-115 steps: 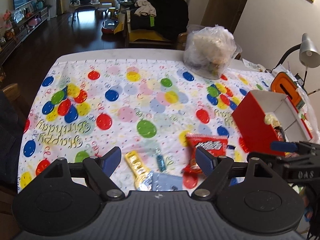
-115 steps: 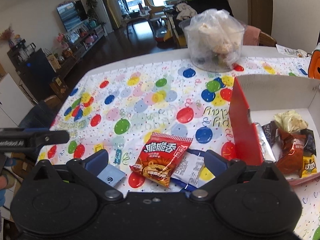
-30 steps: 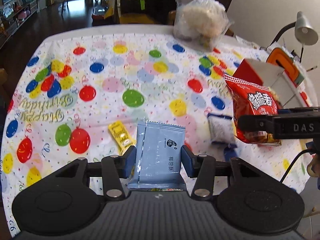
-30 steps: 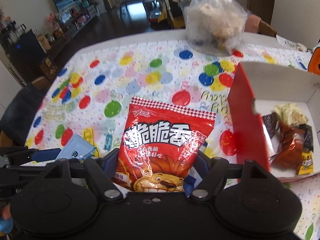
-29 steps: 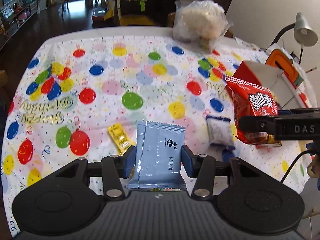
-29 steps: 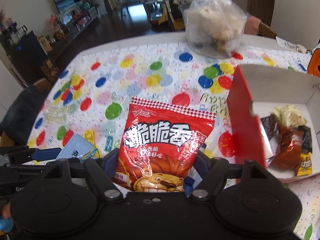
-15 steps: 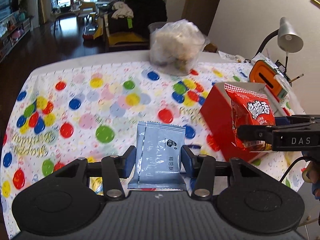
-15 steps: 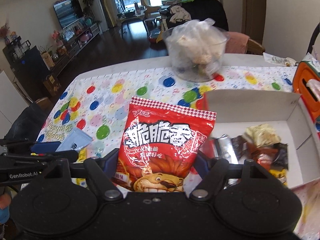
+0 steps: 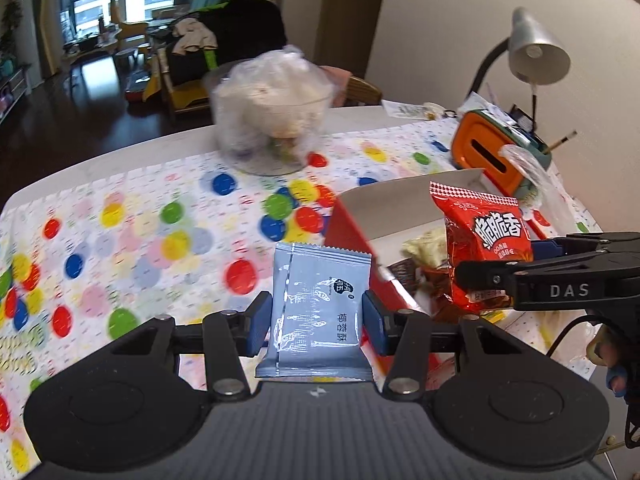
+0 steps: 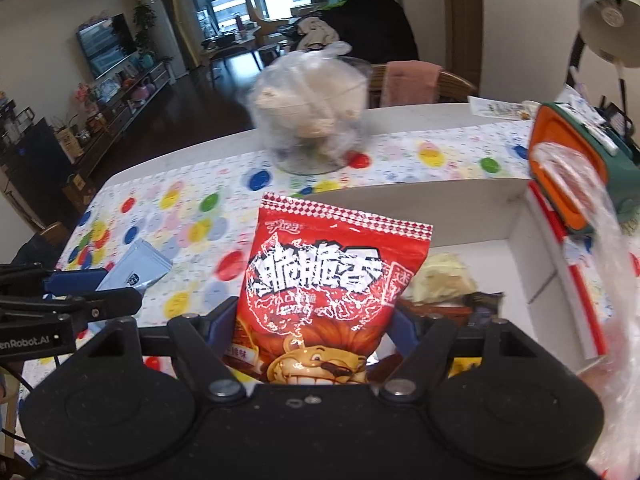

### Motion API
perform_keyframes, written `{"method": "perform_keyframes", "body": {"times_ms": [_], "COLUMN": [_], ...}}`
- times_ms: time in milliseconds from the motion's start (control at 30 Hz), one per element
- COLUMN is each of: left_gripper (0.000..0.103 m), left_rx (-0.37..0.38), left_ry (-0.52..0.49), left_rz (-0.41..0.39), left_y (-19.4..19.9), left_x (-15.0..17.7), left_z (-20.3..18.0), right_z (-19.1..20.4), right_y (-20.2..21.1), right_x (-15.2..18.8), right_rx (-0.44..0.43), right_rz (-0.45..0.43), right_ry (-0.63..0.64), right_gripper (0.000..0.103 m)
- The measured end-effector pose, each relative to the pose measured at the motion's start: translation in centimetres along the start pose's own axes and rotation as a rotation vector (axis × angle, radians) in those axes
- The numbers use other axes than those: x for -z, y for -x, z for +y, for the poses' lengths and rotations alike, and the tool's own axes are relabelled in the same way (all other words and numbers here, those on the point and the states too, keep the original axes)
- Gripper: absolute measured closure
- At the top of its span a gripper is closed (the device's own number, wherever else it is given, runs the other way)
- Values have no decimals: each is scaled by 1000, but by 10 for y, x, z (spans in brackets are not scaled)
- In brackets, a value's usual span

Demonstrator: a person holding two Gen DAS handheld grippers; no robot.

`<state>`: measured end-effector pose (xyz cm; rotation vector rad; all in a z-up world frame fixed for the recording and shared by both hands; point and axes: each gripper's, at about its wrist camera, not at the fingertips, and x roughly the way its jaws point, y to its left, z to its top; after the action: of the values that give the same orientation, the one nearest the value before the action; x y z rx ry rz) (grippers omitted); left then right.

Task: Organize snacks
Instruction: 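Carry both packets into the red box and open both tools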

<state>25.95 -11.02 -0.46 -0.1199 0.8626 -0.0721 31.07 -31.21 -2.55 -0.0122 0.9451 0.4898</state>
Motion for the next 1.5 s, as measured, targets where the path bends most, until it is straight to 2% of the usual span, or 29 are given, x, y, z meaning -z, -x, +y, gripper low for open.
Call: {"method": "perform_keyframes", "body": {"times_ms": [400,667,967,1500], "left_gripper": [55,55,55,55], "left_rx": [28,34,15,-15], "left_ry": [-62,-114,-239,-343], "left_rz": [40,123,165,267], "left_y": [-46,-90,-120,-160], "left_x": [-32,-38,-35,-22], "left_z": [-58,-85,-118,-139], "right_z": [-80,-113,-124,-125], "right_y": [-10,-37,-74,-107], "right_x": [-6,-14,-21,-11], "right_rx": [74,104,110,125], "right_rz": [31,80,133,186], "right_ry": [-48,-42,-29,-19], "right_gripper": [27,27,27,26]}}
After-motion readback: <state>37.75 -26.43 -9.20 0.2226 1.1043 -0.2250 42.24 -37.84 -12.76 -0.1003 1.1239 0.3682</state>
